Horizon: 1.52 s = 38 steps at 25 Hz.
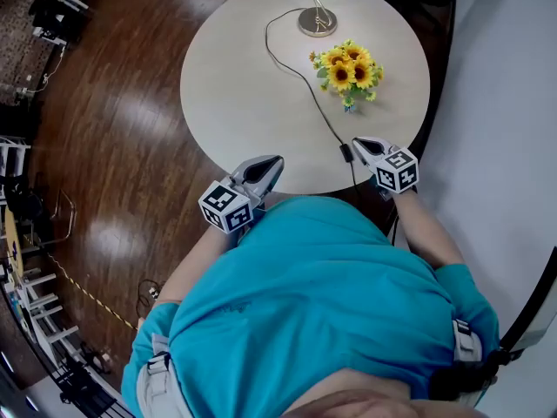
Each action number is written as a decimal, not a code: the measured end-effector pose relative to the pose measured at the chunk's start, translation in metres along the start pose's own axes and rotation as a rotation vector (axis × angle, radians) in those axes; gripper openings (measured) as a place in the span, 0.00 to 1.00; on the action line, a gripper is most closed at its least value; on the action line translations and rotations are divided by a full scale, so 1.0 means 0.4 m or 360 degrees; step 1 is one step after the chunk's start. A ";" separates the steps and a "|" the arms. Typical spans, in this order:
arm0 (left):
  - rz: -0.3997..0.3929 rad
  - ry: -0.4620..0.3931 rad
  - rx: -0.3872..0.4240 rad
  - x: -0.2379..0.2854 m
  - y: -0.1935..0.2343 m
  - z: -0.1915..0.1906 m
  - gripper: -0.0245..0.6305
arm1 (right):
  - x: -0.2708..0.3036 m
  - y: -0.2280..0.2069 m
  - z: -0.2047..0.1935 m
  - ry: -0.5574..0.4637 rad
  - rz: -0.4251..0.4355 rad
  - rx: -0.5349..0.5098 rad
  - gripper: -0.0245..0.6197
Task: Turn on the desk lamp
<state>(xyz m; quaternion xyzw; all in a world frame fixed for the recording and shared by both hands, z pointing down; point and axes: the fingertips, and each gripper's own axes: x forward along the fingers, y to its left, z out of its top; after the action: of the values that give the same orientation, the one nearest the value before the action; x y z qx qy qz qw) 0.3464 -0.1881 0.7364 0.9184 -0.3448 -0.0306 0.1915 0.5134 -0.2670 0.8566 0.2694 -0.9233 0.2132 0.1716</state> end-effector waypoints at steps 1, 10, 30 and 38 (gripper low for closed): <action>-0.0009 -0.0013 0.0012 0.018 -0.009 0.008 0.07 | -0.017 0.001 0.021 -0.0029 0.0011 -0.0022 0.04; -0.0268 -0.0009 0.0076 0.132 -0.172 0.061 0.07 | -0.291 0.004 0.132 -0.0202 -0.0175 -0.0034 0.04; -0.1446 0.0452 -0.0023 -0.034 -0.130 0.055 0.07 | -0.360 0.531 -0.010 -0.0613 -0.1207 0.0486 0.04; -0.1835 0.0650 -0.0006 -0.218 -0.418 0.056 0.07 | -0.530 0.914 -0.104 -0.0790 -0.1579 0.0673 0.04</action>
<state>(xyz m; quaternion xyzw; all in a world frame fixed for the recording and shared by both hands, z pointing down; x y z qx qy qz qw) 0.3798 -0.0240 0.6468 0.9441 0.2516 0.0467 0.2080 0.4821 0.1223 0.6902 0.7389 -0.6372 0.2174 -0.0278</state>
